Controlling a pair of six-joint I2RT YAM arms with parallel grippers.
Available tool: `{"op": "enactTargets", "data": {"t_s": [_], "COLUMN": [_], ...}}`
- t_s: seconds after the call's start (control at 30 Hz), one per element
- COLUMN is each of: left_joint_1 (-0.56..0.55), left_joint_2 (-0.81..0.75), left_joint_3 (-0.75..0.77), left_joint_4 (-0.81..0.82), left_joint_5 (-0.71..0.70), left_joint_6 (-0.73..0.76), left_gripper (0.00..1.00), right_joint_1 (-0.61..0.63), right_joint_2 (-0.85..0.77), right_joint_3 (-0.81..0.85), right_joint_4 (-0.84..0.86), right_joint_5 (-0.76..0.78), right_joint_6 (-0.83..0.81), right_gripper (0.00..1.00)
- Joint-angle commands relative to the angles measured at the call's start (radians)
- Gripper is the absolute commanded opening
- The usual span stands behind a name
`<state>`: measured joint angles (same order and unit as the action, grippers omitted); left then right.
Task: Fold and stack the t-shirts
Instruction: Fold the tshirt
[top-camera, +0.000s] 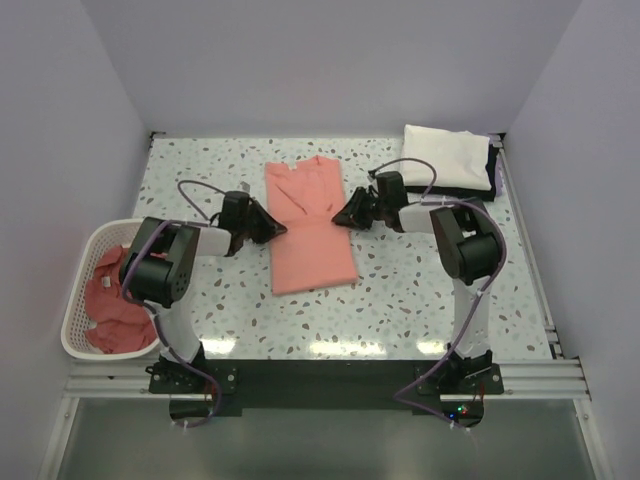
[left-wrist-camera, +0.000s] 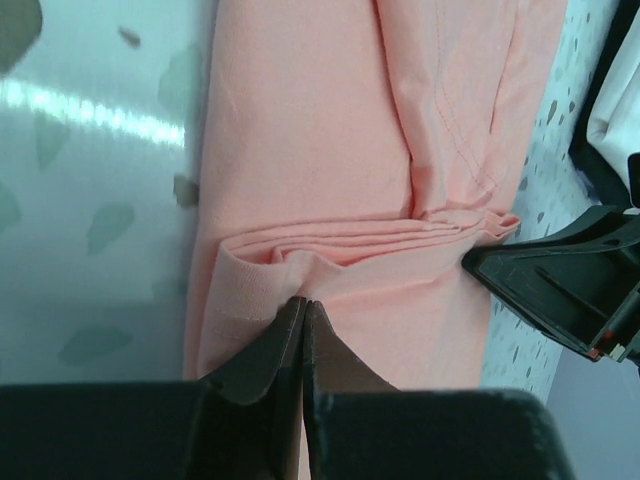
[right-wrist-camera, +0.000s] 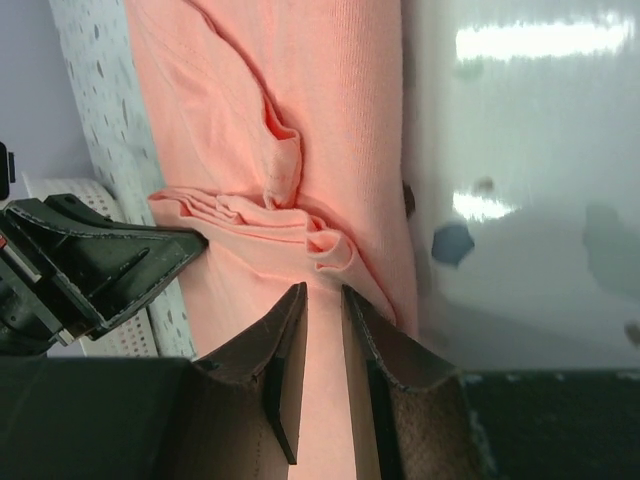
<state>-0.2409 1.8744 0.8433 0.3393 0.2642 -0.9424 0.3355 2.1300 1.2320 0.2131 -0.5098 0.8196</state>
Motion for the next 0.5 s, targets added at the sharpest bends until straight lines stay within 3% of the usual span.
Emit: {"op": "enactTargets", "data": {"t_s": [0.0, 0.3, 0.47], "left_joint_1": [-0.020, -0.077, -0.078], "left_joint_2": [-0.056, -0.296, -0.391], "left_joint_3": [-0.111, -0.383, -0.398], "left_joint_4": [-0.123, -0.080, -0.095], "left_joint_5": [-0.075, -0.066, -0.069], "left_joint_6": [0.033, 0.007, 0.030], "left_gripper": [0.07, 0.07, 0.07], "right_joint_1": [-0.001, 0.022, 0.023], "right_joint_2": [-0.059, -0.260, -0.314], "right_joint_3": [-0.139, -0.384, -0.427], "right_joint_4": [-0.074, -0.067, -0.090], "right_joint_5": [0.082, 0.083, 0.074], "right_joint_6": [-0.030, -0.050, -0.082], "right_gripper": [0.26, 0.26, 0.27]}}
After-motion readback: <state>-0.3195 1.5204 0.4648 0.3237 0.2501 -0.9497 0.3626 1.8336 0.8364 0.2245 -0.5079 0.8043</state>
